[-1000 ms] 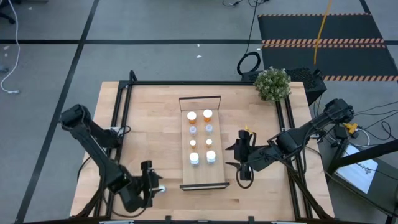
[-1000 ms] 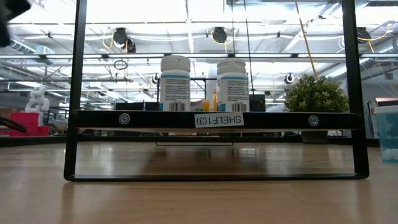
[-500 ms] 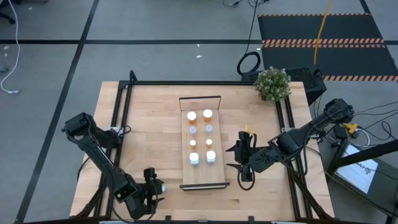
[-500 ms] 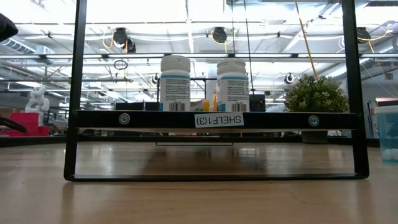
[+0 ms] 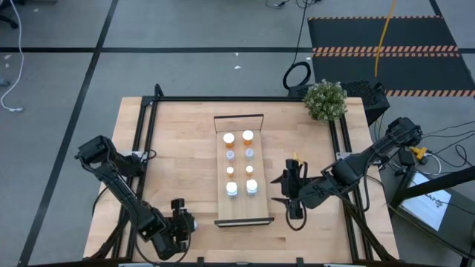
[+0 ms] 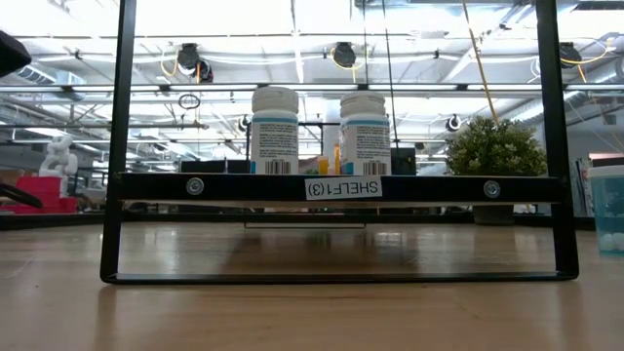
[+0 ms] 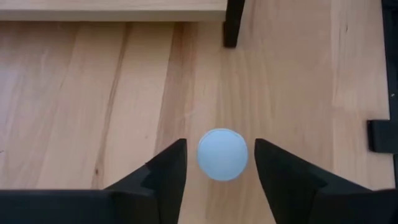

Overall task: Pick and place medicine bottles onto shelf by color
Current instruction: Put the left blue medicine bottle on the shelf

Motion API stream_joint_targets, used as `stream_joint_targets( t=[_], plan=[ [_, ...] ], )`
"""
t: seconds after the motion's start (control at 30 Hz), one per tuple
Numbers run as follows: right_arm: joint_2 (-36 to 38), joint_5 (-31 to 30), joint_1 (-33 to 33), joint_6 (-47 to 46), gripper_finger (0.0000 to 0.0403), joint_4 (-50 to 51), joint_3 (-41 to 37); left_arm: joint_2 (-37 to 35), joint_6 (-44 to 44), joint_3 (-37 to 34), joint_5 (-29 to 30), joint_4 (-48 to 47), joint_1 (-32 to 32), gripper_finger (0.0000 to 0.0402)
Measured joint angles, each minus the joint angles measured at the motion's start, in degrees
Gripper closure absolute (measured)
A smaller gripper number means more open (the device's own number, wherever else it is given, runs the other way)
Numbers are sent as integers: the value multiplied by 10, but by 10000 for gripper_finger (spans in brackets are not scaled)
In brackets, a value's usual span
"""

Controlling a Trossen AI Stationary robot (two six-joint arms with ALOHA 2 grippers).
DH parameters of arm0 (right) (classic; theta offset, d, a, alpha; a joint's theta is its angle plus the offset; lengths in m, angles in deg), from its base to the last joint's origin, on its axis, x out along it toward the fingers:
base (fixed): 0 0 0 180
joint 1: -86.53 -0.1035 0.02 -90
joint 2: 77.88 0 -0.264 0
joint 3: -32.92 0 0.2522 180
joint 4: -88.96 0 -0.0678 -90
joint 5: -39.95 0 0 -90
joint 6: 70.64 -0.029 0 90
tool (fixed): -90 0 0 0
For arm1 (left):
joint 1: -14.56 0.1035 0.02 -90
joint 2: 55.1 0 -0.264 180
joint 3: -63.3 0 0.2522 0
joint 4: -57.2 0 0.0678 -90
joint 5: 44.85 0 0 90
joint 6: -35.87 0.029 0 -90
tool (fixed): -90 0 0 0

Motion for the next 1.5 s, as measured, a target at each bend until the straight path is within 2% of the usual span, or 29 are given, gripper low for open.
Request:
stream_joint_targets(
  t=[0.5,0.73,1.17,1.5],
  plan=[
    [0,-1,-10,10,167,-21,0,0,12,0,-1,0,0,268],
    [0,-1,-10,10,167,-21,0,-2,27,6,-3,2,1,274],
    [0,-1,-10,11,167,-21,0,-60,166,26,-6,-5,49,273],
    [0,-1,-10,11,167,-21,0,-96,342,26,-15,-3,121,273]
  ],
)
